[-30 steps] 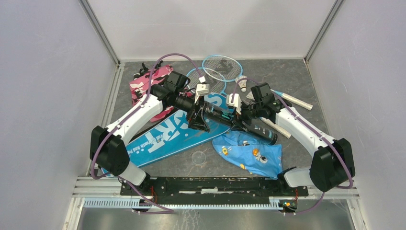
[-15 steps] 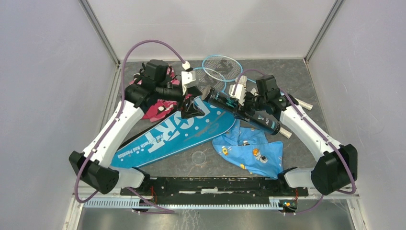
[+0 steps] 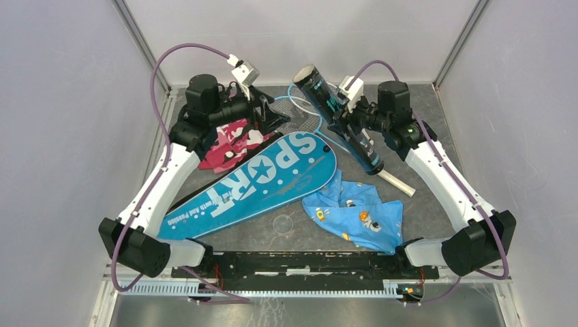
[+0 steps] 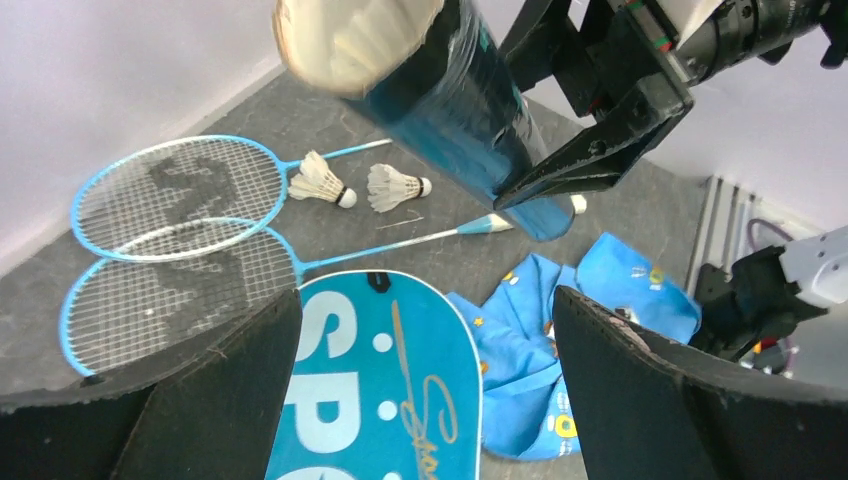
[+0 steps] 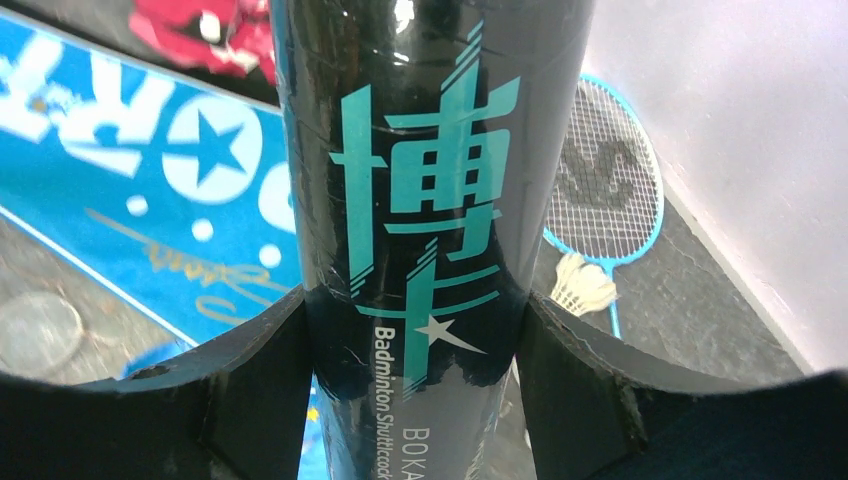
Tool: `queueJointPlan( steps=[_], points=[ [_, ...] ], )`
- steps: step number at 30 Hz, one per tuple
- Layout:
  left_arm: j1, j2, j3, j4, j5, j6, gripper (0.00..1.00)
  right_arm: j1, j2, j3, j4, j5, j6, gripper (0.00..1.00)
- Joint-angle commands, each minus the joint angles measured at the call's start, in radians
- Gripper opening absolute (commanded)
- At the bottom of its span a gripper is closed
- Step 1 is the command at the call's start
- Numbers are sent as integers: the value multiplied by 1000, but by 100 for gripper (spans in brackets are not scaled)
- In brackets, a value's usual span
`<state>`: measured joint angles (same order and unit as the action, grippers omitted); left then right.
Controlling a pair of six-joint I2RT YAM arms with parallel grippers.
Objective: Pack up the badminton gear
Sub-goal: Adjust the shuttle tube.
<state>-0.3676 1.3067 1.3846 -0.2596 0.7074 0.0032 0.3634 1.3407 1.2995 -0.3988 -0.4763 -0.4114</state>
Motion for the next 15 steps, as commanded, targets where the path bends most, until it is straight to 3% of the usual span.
queueJointPlan(
  steps=[1, 8, 15],
  points=[
    [0, 34, -81, 290, 5, -299, 100, -7, -1, 57, 215, -19, 251, 0],
    [-23, 98, -250, 721, 55, -624, 100, -14, 43, 43, 431, -156, 556, 0],
    [-81, 153, -358, 960, 39, -720, 100, -22, 93, -44, 722, -281, 881, 0]
  ],
)
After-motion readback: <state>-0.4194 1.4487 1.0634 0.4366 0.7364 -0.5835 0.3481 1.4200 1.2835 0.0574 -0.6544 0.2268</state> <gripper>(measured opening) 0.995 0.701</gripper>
